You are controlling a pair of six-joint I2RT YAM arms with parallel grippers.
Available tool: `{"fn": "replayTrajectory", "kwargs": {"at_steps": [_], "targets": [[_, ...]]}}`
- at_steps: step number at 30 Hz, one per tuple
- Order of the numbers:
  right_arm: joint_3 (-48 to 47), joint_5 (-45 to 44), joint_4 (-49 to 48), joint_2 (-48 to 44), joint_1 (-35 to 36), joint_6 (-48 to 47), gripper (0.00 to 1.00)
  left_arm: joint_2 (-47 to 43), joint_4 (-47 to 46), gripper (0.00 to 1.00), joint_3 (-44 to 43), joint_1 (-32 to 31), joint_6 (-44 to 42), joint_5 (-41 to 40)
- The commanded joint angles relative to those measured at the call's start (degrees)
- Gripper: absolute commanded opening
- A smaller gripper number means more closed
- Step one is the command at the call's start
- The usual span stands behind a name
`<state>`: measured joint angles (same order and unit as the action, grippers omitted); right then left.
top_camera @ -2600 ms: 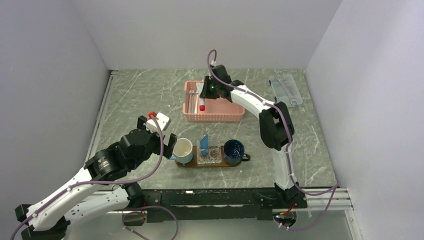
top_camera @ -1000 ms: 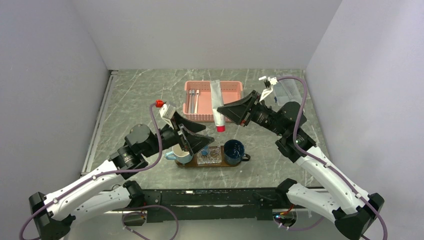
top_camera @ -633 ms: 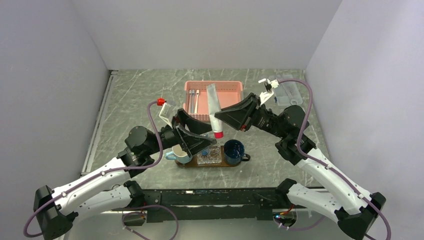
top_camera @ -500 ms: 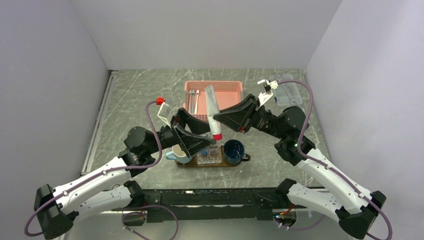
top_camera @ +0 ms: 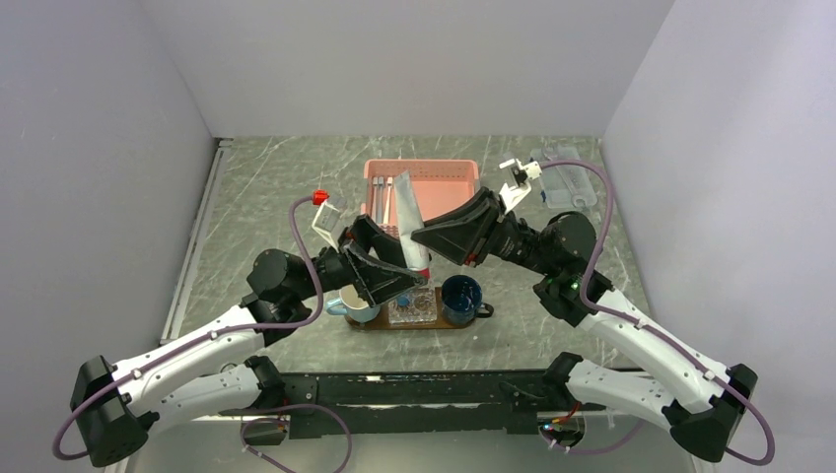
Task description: Prepare toiletry sets of a toothbrush and toothpaste on the tray
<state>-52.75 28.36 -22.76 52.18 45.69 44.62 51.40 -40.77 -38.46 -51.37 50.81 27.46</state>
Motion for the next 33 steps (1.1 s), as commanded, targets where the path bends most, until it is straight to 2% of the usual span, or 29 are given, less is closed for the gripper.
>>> {"fn": "replayTrajectory", "kwargs": {"at_steps": [1, 12, 14, 17, 18, 21, 24, 28, 33], "targets": [[-0.86, -1.41, -6.67, 0.16, 0.89, 0.26, 0.25, -0.06, -4.51, 0.69, -1.53, 0.13, 0.7, 2.15], [-0.25, -3.54, -4.29, -0.94, 1.66, -2.08, 0.26, -0.85, -4.12, 0.3, -1.9, 0.13, 0.23, 2.83], [-0.24, -3.67, -3.45, -1.29, 1.64, -2.6, 0.3, -1.01, -3.17, 0.23, -2.24, 0.13, -0.1, 3.08], [-0.07, -3.83, -2.15, -1.88, 1.76, -3.44, 0.4, -1.42, -1.56, 0.03, -2.64, 0.13, -0.72, 2.95], [-0.15, -3.94, -1.4, -2.09, 1.77, -3.86, 0.44, -1.66, -0.78, 0.0, -2.79, 0.11, -0.97, 2.79], [-0.43, -4.28, 1.36, -3.08, 1.69, -5.33, 0.54, -2.6, 2.88, 0.0, -3.16, 0.09, -2.2, 2.2], [-1.57, -5.45, 6.39, -4.32, 1.71, -7.69, 0.59, -3.81, 8.98, 0.0, -4.3, 0.13, -4.4, 1.36], [-6.41, -8.6, 17.78, -4.03, 1.7, -12.27, 0.61, -5.54, 19.85, 0.0, -6.76, 0.13, -9.18, 0.05], [-13.73, -13.91, 32.76, -1.98, 1.76, -17.96, 0.62, -7.36, 37.71, 0.0, -11.4, 0.09, -17.25, -2.2]]}}
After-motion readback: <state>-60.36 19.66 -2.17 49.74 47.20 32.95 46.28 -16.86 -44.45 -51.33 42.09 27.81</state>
